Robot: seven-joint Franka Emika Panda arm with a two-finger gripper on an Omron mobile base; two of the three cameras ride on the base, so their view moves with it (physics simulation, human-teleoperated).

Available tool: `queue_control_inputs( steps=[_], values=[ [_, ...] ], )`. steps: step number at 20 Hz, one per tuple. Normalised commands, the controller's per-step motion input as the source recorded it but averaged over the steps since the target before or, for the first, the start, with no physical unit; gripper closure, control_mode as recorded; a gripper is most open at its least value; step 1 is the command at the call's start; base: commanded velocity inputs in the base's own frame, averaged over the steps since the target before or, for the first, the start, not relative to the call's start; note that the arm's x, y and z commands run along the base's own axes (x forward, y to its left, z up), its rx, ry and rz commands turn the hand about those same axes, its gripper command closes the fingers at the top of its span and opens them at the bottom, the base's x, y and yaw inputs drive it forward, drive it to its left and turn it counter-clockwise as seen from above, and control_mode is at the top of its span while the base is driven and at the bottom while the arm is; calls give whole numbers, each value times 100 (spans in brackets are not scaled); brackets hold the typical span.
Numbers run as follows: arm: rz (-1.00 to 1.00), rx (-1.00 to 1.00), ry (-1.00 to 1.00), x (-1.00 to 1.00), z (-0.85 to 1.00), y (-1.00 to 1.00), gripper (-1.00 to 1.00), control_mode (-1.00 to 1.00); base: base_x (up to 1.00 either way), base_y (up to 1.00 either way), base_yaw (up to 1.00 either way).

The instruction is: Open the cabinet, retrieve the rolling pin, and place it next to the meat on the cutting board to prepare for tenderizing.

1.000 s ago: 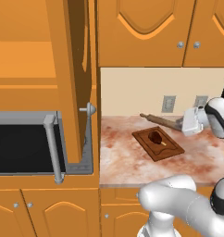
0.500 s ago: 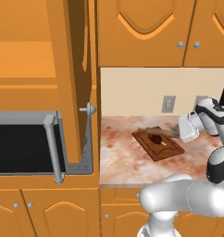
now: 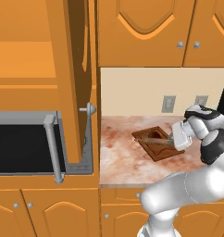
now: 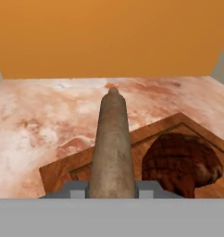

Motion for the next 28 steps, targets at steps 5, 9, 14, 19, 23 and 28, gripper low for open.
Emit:
queue_control_inputs(
  steps=[5,9,14,19,23,28],
  values=[
    [7,-4,1,28,-38,0,100,-100,0,0,0],
    [8,-1,0,3,-35,0,100,-100,0,0,0],
    [8,0,1,4,-30,0,-100,-100,0,0,0],
    [0,0,2,3,-3,1,-100,-100,0,0,0],
    [0,3,-4,-37,7,-10,-100,-100,0,0,0],
    [0,6,-7,-53,28,-10,-100,-100,0,0,0]
  ],
)
